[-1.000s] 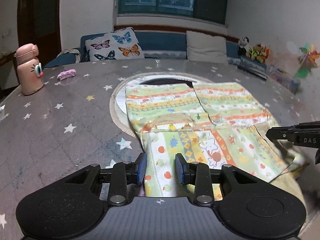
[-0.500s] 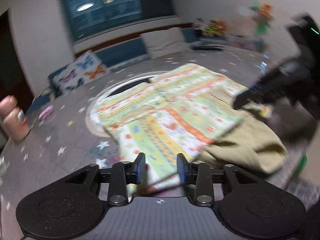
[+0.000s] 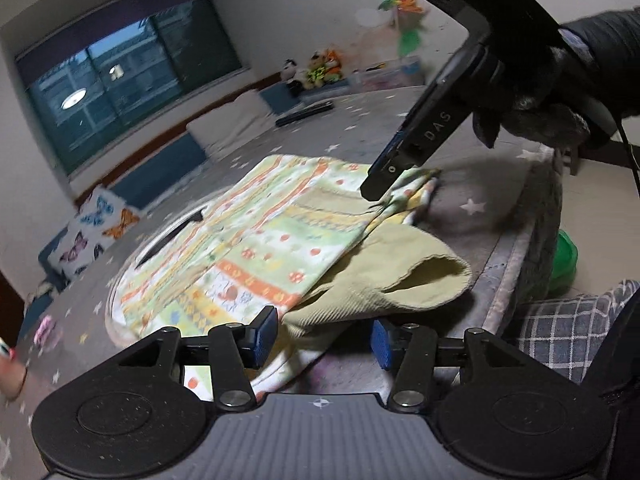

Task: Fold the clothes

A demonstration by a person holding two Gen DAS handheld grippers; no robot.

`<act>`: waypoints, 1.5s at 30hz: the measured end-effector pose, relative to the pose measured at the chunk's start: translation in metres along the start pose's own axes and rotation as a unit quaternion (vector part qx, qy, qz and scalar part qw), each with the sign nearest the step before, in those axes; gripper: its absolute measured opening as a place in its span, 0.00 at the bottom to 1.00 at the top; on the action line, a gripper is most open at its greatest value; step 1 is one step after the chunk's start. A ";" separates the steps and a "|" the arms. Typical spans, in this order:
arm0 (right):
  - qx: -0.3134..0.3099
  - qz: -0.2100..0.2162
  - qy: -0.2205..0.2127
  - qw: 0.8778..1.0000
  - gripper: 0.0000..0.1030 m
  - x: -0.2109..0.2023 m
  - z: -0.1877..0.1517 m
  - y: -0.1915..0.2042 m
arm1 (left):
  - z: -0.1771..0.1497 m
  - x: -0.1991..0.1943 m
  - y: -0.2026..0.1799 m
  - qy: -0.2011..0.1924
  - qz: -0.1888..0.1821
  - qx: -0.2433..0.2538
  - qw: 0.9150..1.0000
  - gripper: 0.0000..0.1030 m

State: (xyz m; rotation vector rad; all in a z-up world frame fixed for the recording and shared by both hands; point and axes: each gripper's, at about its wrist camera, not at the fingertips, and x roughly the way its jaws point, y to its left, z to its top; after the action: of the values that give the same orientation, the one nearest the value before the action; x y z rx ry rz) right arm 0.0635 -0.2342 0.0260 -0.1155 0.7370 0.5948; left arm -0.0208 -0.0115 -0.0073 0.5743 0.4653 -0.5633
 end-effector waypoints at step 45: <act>-0.062 0.051 -0.043 0.996 0.13 -0.005 0.026 0.029 | -0.002 -0.015 0.044 -0.019 0.068 -0.110 0.991 0.52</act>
State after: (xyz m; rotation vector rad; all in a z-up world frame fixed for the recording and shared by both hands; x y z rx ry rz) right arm 0.0602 -0.2044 0.0513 -0.1662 0.6259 0.7383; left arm -0.0060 0.0258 0.0159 0.3799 0.4427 -0.3856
